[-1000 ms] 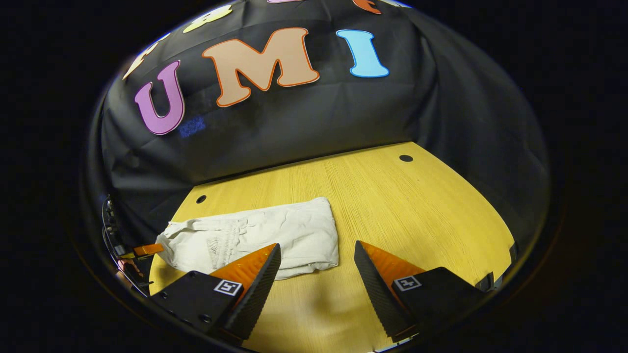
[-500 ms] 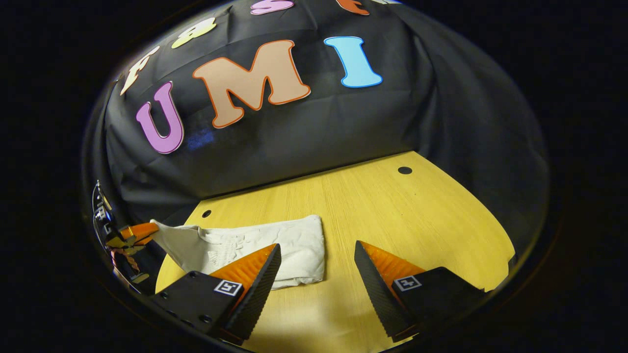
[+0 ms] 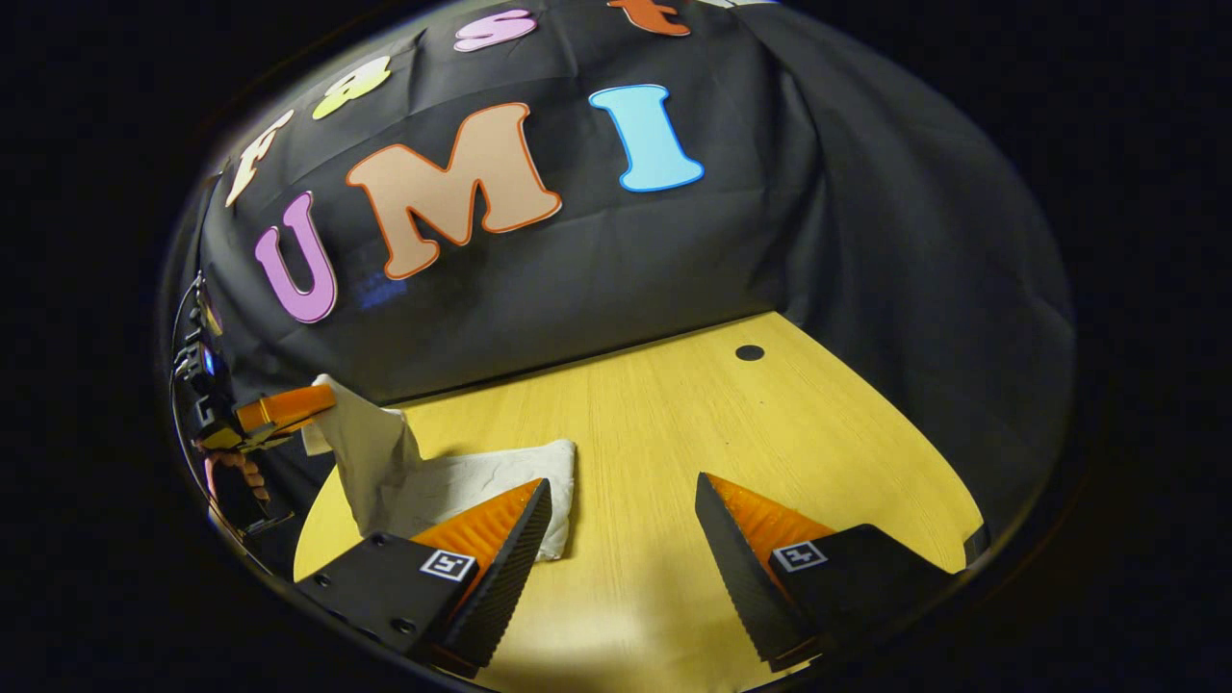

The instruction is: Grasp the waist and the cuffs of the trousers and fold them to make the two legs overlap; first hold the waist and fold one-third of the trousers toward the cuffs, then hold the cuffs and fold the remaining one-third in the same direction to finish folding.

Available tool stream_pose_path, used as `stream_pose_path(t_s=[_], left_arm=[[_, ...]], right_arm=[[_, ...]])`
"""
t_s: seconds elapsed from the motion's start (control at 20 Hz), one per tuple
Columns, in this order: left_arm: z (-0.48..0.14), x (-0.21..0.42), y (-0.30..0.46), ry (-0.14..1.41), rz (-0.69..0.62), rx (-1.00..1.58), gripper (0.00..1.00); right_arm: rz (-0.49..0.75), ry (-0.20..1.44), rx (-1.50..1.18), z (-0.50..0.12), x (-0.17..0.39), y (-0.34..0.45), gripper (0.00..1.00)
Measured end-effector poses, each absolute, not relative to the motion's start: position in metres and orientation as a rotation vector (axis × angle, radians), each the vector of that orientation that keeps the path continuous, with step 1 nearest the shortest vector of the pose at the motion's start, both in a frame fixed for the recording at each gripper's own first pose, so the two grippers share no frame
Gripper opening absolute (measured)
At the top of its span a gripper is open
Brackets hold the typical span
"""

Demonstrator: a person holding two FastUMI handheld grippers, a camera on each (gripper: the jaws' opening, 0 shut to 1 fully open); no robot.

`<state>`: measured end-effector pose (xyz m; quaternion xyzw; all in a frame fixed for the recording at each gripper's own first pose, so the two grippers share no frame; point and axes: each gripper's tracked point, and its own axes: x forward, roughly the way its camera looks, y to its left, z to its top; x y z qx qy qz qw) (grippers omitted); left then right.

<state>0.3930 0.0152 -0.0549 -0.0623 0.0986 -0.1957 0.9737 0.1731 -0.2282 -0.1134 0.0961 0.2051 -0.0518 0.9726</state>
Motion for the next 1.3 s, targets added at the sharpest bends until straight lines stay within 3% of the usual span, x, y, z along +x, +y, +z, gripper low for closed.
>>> stream_pose_path(t_s=[0.45,0.6,0.7,0.95,1.0,1.3], left_arm=[[-0.196,0.386,-0.072,0.468,-0.543,0.180,0.00],[-0.221,0.377,-0.080,0.528,-0.566,0.322,0.80],[-0.224,0.375,-0.080,0.511,-0.567,0.359,0.93],[-0.201,0.373,-0.075,0.444,-0.530,0.338,0.93],[-0.196,0.371,-0.069,0.426,-0.502,0.333,0.93],[-0.134,0.341,0.035,0.336,-0.257,0.253,0.93]], right_arm=[[-0.135,0.407,0.204,-0.115,0.154,-0.262,0.91],[-0.145,0.409,0.195,-0.115,0.146,-0.266,0.91],[-0.149,0.412,0.187,-0.116,0.139,-0.268,0.91],[-0.138,0.403,0.189,-0.112,0.131,-0.259,0.91],[-0.132,0.396,0.186,-0.109,0.131,-0.255,0.96],[-0.071,0.336,0.196,-0.089,0.135,-0.216,0.96]])
